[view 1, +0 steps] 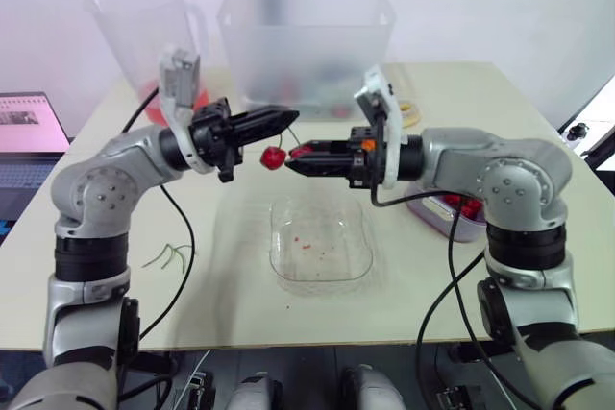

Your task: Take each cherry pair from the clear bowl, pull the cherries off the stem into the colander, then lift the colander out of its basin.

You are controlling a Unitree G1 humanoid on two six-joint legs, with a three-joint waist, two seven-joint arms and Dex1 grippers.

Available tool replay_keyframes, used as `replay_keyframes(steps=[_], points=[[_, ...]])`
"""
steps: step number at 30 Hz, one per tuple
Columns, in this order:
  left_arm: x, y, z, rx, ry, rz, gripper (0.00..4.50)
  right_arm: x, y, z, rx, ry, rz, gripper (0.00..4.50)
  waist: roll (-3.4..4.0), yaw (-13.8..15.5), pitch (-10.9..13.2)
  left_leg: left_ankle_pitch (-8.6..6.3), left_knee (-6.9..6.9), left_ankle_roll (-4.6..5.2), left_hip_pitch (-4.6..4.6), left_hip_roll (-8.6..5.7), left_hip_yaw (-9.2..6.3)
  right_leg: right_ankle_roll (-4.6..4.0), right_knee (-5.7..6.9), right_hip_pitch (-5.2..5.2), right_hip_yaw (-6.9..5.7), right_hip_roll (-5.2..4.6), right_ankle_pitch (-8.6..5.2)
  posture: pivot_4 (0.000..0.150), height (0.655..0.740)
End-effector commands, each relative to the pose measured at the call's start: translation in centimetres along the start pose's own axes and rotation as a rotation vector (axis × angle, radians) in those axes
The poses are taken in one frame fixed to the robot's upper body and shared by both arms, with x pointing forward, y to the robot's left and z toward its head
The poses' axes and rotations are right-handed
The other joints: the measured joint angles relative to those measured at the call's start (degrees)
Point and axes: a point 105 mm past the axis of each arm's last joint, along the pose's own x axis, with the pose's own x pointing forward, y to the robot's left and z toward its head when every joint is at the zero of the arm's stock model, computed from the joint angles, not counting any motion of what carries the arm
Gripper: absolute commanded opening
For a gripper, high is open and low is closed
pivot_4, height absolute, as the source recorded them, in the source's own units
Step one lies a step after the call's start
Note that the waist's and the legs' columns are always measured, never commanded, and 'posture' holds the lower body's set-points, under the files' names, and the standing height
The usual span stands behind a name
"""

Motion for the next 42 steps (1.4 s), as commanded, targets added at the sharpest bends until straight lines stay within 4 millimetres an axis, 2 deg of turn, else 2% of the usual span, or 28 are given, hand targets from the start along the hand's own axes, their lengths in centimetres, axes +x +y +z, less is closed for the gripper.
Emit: replay_keyframes(steps=[1,4,7,11,13,14,15,17,20,23,28,32,36,39,40,42], points=[[-0.2,-0.6,2.0,0.084,-0.05,-0.006,0.0,-0.5,-0.3,-1.9,0.012,0.093,-0.012,0.76,-0.03,0.0,0.0,0.0,0.0,0.0,0.0,0.0,0.0,0.0,0.0,0.0,0.0,0.0,0.0,0.15,0.6886],[-0.3,-0.6,1.9,0.086,-0.059,-0.001,0.0,-1.0,-0.7,-2.5,0.014,0.122,-0.028,0.76,-0.03,0.0,0.0,0.0,0.0,0.0,0.0,0.0,0.01,0.0,-0.05,0.0,0.0,-0.01,0.0,0.15,0.6886],[-0.3,-0.6,1.8,0.084,-0.072,0.006,0.0,-2.1,-1.2,-2.1,0.019,0.125,-0.051,0.76,-0.03,0.1,0.0,0.0,0.0,0.0,0.0,0.0,0.01,0.0,-0.06,-0.01,0.0,-0.01,0.0,0.15,0.6886],[-0.3,-0.7,1.5,0.083,-0.077,0.016,0.0,-5.3,-2.8,-0.9,0.012,0.118,-0.143,0.76,-0.07,0.3,0.0,0.0,0.02,0.01,-0.02,-0.01,0.0,0.0,-0.08,0.01,0.0,-0.03,0.0,0.15,0.6886],[-0.5,-0.7,1.4,0.086,-0.084,0.029,0.0,-9.0,-5.7,-0.4,-0.044,0.159,-0.323,0.76,-0.07,0.4,0.0,-0.01,0.04,0.01,-0.02,-0.02,0.0,0.0,-0.09,0.02,0.0,-0.03,0.0,0.15,0.6886],[-0.6,-0.6,1.4,0.089,-0.089,0.041,0.0,-11.9,-7.6,-0.6,-0.089,0.215,-0.457,0.76,-0.08,0.3,0.0,-0.01,0.03,0.02,-0.02,-0.03,0.0,0.0,-0.12,0.02,0.0,-0.04,0.0,0.15,0.6886],[-0.7,-0.3,1.4,0.096,-0.092,0.058,0.0,-14.6,-9.2,-1.3,-0.125,0.289,-0.571,0.76,-0.07,0.4,0.1,-0.01,0.03,0.02,0.01,-0.01,0.0,0.0,-0.13,0.02,0.0,-0.03,0.0,0.15,0.6886],[-0.8,0.1,1.4,0.106,-0.099,0.083,0.0,-18.1,-10.8,-3.1,-0.147,0.407,-0.671,0.76,-0.12,1.2,0.1,-0.02,0.03,0.03,-0.03,-0.06,0.04,0.01,-0.15,0.0,0.03,-0.05,-0.01,0.15,0.6886],[-0.6,0.4,1.0,0.116,-0.087,0.093,0.0,-19.9,-12.5,-5.8,-0.156,0.498,-0.715,0.76,-0.18,1.0,0.1,-0.03,0.04,0.07,0.01,-0.01,0.14,0.01,-0.17,0.0,0.07,-0.04,-0.01,0.15,0.6886],[-0.5,0.4,0.8,0.122,-0.084,0.093,0.0,-20.3,-13.4,-7.5,-0.141,0.523,-0.728,0.76,-0.16,0.3,0.1,-0.02,0.04,0.03,0.1,0.06,0.22,0.01,-0.08,0.0,0.1,-0.02,0.0,0.15,0.6886],[-0.5,0.2,0.7,0.123,-0.087,0.098,0.0,-20.7,-14.5,-9.0,-0.14,0.538,-0.755,0.76,-0.11,0.1,0.1,-0.01,0.0,0.01,0.01,0.07,0.2,0.01,-0.1,-0.1,0.07,-0.03,0.0,0.15,0.6886],[-0.4,0.1,0.7,0.122,-0.09,0.101,0.0,-20.7,-14.9,-8.6,-0.14,0.508,-0.769,2.54,-0.11,0.2,0.1,0.0,0.08,0.01,0.01,0.06,0.17,0.01,-0.11,-0.03,0.04,-0.04,0.0,0.15,0.6886],[-0.3,0.1,0.8,0.12,-0.097,0.112,0.0,-20.9,-15.2,-6.7,-0.183,0.479,-0.794,4.46,-0.1,0.2,0.1,0.0,0.1,0.0,0.01,0.06,0.16,0.01,-0.1,-0.03,0.05,-0.04,0.0,0.15,0.6886],[-0.3,0.3,1.1,0.119,-0.109,0.12,0.0,-21.2,-14.4,-4.4,-0.253,0.503,-0.774,4.46,-0.1,0.3,0.1,0.0,0.1,0.0,0.01,0.06,0.15,0.01,-0.11,-0.02,0.04,-0.04,0.0,0.15,0.6886],[-0.4,0.4,1.4,0.116,-0.12,0.122,0.0,-21.0,-14.0,-2.9,-0.283,0.484,-0.762,4.46,-0.1,0.3,0.1,0.0,0.1,0.0,0.01,0.05,0.15,0.01,-0.11,-0.02,0.04,-0.04,0.0,0.15,0.6886],[-0.4,0.5,1.9,0.113,-0.133,0.122,0.0,-19.7,-12.5,-0.4,-0.303,0.411,-0.678,4.46,-0.05,0.2,0.1,0.0,0.1,0.0,0.0,0.05,0.16,0.01,-0.11,-0.02,0.04,-0.05,0.0,0.15,0.6886]])
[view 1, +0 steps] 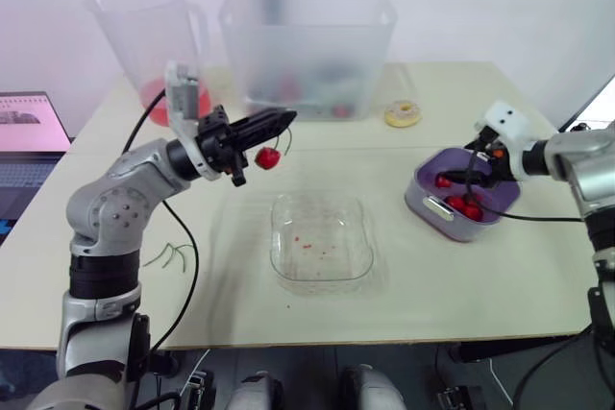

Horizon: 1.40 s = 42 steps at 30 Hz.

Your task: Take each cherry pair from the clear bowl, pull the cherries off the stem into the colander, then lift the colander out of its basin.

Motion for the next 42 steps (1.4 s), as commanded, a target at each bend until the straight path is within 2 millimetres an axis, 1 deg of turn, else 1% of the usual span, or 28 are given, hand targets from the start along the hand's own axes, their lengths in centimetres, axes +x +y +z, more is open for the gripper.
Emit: replay_keyframes(steps=[1,2,4,6,9,10,13,17,21,25,26,27,29,30,40,42], points=[[0.2,-0.5,2.4,0.036,-0.065,-0.031,0.0,-3.7,1.5,6.6,-0.057,-0.201,0.125,4.46,0.03,-0.1,0.0,0.0,0.0,0.0,0.0,0.0,0.0,0.0,0.01,0.0,0.0,0.0,0.0,0.15,0.6886],[0.4,-0.6,2.6,0.031,-0.072,-0.041,0.0,-4.4,3.4,7.8,-0.037,-0.251,0.249,4.46,0.03,-0.1,0.0,0.0,0.0,0.0,0.0,0.02,-0.01,0.0,0.01,0.0,0.0,0.02,0.0,0.15,0.6886],[0.8,-1.3,2.9,0.023,-0.082,-0.088,0.0,-5.5,6.7,10.9,0.037,-0.4,0.451,4.46,0.02,-0.1,0.0,0.0,-0.06,0.0,0.01,0.03,-0.06,0.0,-0.01,0.0,-0.04,0.03,0.0,0.15,0.6886],[1.3,-2.0,3.4,0.008,-0.099,-0.128,0.0,-5.7,8.9,12.7,0.048,-0.481,0.548,4.46,0.01,-0.2,0.0,0.0,-0.04,0.0,0.01,0.05,-0.1,0.0,-0.01,0.02,-0.1,0.03,0.0,0.15,0.6886],[1.8,-2.9,3.4,-0.013,-0.097,-0.177,0.0,-4.5,11.4,14.7,0.051,-0.568,0.607,4.46,0.0,-0.1,0.0,0.0,0.1,-0.01,0.06,0.04,-0.21,-0.01,0.01,0.2,-0.17,0.01,0.01,0.15,0.6886],[2.0,-3.1,3.4,-0.021,-0.1,-0.186,0.0,-3.8,12.8,15.5,0.063,-0.604,0.652,4.46,0.0,-0.1,0.0,0.0,0.14,-0.01,0.06,0.02,-0.21,-0.01,0.03,0.21,-0.16,-0.01,0.01,0.15,0.6886],[2.3,-3.1,3.1,-0.04,-0.099,-0.198,0.0,-2.2,15.5,17.1,0.095,-0.674,0.725,4.46,0.0,0.1,0.0,0.0,0.16,-0.01,0.04,0.0,-0.25,-0.01,0.05,0.21,-0.17,-0.01,0.01,0.15,0.6886],[2.6,-3.4,3.1,-0.044,-0.097,-0.212,0.0,-1.2,17.8,18.3,0.113,-0.732,0.782,4.46,0.0,0.6,0.0,0.0,0.18,-0.01,0.0,-0.05,-0.28,-0.01,0.06,0.22,-0.2,-0.01,0.01,0.15,0.6886],[2.8,-3.4,3.2,-0.041,-0.099,-0.213,0.0,-1.0,19.3,19.4,0.146,-0.787,0.824,4.46,0.0,0.8,0.0,0.0,0.22,0.0,0.0,-0.05,-0.28,-0.01,0.07,0.22,-0.2,0.0,0.01,0.15,0.6886],[2.8,-3.3,3.2,-0.036,-0.102,-0.209,0.0,-0.7,20.5,19.8,0.17,-0.799,0.842,4.46,0.0,0.8,0.0,0.0,0.23,0.0,0.0,-0.04,-0.29,-0.01,0.11,0.22,-0.2,0.01,0.01,0.15,0.6886],[2.8,-3.3,3.1,-0.036,-0.103,-0.208,0.0,-0.6,20.7,19.8,0.177,-0.797,0.842,3.89,0.0,0.8,0.0,0.0,0.22,0.0,0.0,-0.04,-0.29,-0.01,0.11,0.22,-0.2,0.01,0.01,0.15,0.6886],[2.7,-3.3,3.1,-0.035,-0.104,-0.207,0.0,-0.4,20.8,19.8,0.185,-0.793,0.842,3.66,0.0,0.8,0.0,0.0,0.22,0.0,0.01,-0.04,-0.28,-0.01,0.11,0.22,-0.2,0.01,0.01,0.15,0.6886],[2.7,-3.3,3.1,-0.035,-0.104,-0.207,0.0,-0.2,21.1,19.6,0.19,-0.786,0.84,2.8,0.0,0.7,0.0,0.0,0.22,0.0,0.0,-0.05,-0.28,-0.01,0.11,0.21,-0.2,0.02,0.01,0.15,0.6886],[2.7,-3.3,3.1,-0.034,-0.105,-0.205,0.0,-0.2,21.1,19.6,0.187,-0.783,0.837,2.29,0.0,0.7,0.0,0.0,0.21,0.0,0.0,-0.05,-0.28,-0.01,0.11,0.21,-0.2,0.02,0.01,0.15,0.6886],[2.6,-3.1,3.1,-0.022,-0.106,-0.198,0.0,0.0,20.8,19.2,0.198,-0.774,0.814,2.29,0.0,0.6,0.0,-0.01,0.2,0.01,0.0,-0.04,-0.29,-0.01,0.11,0.21,-0.19,0.03,0.01,0.15,0.6886],[2.6,-3.1,3.1,-0.02,-0.107,-0.197,0.0,0.2,20.7,19.1,0.204,-0.771,0.808,1.84,0.0,0.6,0.0,-0.01,0.2,0.01,0.0,-0.04,-0.28,-0.01,0.11,0.21,-0.19,0.03,0.01,0.15,0.6886]])
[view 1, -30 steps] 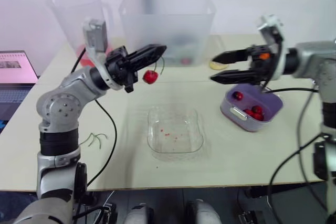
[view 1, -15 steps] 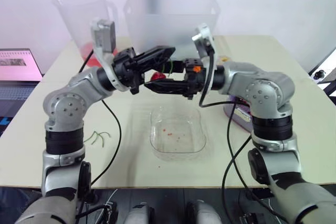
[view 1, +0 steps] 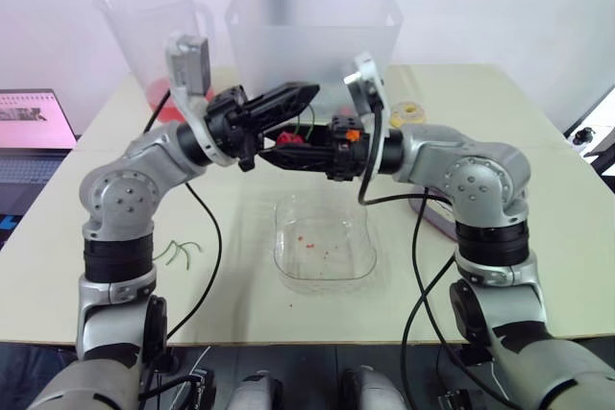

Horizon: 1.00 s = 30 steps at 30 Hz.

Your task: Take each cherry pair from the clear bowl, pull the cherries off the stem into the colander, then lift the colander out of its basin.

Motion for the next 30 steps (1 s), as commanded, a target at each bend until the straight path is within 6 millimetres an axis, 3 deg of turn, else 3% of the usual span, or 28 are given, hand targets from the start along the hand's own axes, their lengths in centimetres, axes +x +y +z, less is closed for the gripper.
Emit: replay_keyframes(steps=[1,2,9,22,25,29,30], points=[[0.3,-0.8,0.9,0.053,-0.013,-0.035,0.0,-0.3,-0.1,0.5,-0.031,-0.01,-0.023,1.63,0.0,0.0,0.0,0.0,0.0,0.0,0.0,0.0,0.0,0.0,0.0,0.0,0.0,0.0,0.0,0.15,0.6886],[0.3,-0.8,0.9,0.054,-0.013,-0.035,0.0,-0.3,-0.2,0.4,-0.032,-0.009,-0.026,1.22,0.0,0.0,0.0,0.0,-0.01,0.0,0.0,0.0,0.0,0.0,0.0,0.0,0.0,0.0,0.0,0.15,0.6886],[0.4,-0.8,1.0,0.056,-0.012,-0.034,0.0,-0.4,-0.3,0.1,-0.029,0.005,-0.036,1.22,0.0,0.0,0.0,0.0,-0.01,0.0,0.0,0.0,0.0,0.0,0.0,0.0,0.0,0.0,0.0,0.15,0.6886],[0.6,-0.8,1.1,0.06,-0.016,-0.039,0.0,-2.4,-0.9,-5.1,0.004,0.219,-0.078,1.22,-0.01,0.1,0.0,-0.01,-0.03,0.01,0.0,0.01,0.01,0.0,-0.04,-0.01,0.01,0.0,0.0,0.15,0.6886],[0.5,-0.8,1.1,0.062,-0.018,-0.035,0.0,-4.4,-1.6,-4.3,-0.021,0.23,-0.147,1.22,-0.01,0.2,0.0,-0.01,-0.02,0.01,0.0,0.0,0.01,0.0,-0.06,-0.01,0.01,0.0,0.0,0.15,0.6886],[-0.2,-0.7,1.0,0.065,-0.009,-0.005,0.0,-11.3,-4.9,-1.7,-0.127,0.309,-0.414,1.22,-0.04,0.7,0.0,-0.02,0.01,0.03,-0.05,-0.04,0.0,0.0,-0.08,0.0,0.01,-0.04,0.0,0.15,0.6886],[-0.5,-0.6,0.8,0.066,0.0,0.006,0.0,-13.9,-5.9,-1.0,-0.16,0.355,-0.507,1.22,-0.04,0.7,0.0,-0.03,0.02,0.06,-0.05,-0.08,-0.03,0.0,-0.1,0.03,0.01,-0.05,0.0,0.15,0.6886]])
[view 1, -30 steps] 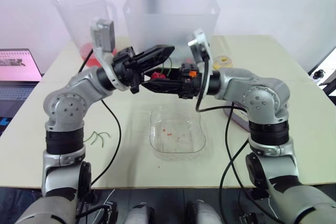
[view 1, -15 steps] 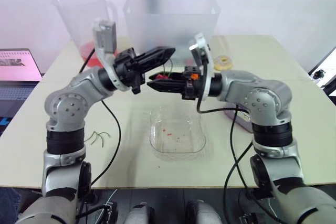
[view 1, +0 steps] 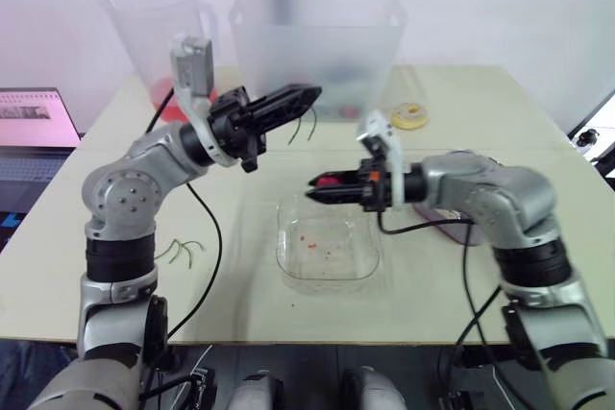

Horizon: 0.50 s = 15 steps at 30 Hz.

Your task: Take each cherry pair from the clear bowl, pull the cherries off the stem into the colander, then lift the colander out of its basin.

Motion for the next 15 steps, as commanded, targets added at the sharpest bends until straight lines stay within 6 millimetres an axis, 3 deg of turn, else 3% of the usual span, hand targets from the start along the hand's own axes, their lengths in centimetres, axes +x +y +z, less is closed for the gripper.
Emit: replay_keyframes(steps=[1,4,7,15], points=[[-0.7,-0.7,0.8,0.057,-0.005,0.008,0.0,-7.3,-5.2,1.4,-0.12,0.056,-0.303,1.22,-0.01,-0.1,0.0,-0.02,0.02,0.03,0.0,0.0,0.02,0.0,-0.02,0.02,0.01,0.0,0.0,0.15,0.6886],[-1.5,-0.6,0.1,0.056,0.019,0.041,0.0,-12.8,-8.7,-0.8,-0.152,0.225,-0.504,1.22,-0.01,-0.3,0.0,-0.05,-0.03,0.09,0.04,0.01,0.1,0.01,-0.05,0.01,0.07,0.0,-0.01,0.15,0.6886],[-2.2,-0.5,-0.5,0.058,0.041,0.069,0.0,-15.5,-10.4,-2.8,-0.116,0.295,-0.581,1.22,-0.02,-0.9,0.0,-0.05,-0.08,0.09,0.11,0.11,0.19,0.01,-0.04,0.0,0.09,0.04,-0.01,0.15,0.6886],[-2.8,-0.9,-2.3,0.067,0.123,0.097,0.0,-15.6,-12.6,-6.4,-0.006,0.329,-0.616,1.22,0.02,-1.6,0.0,-0.02,-0.15,0.04,0.16,0.15,0.25,0.01,-0.04,-0.03,0.1,0.04,-0.01,0.15,0.6886]])
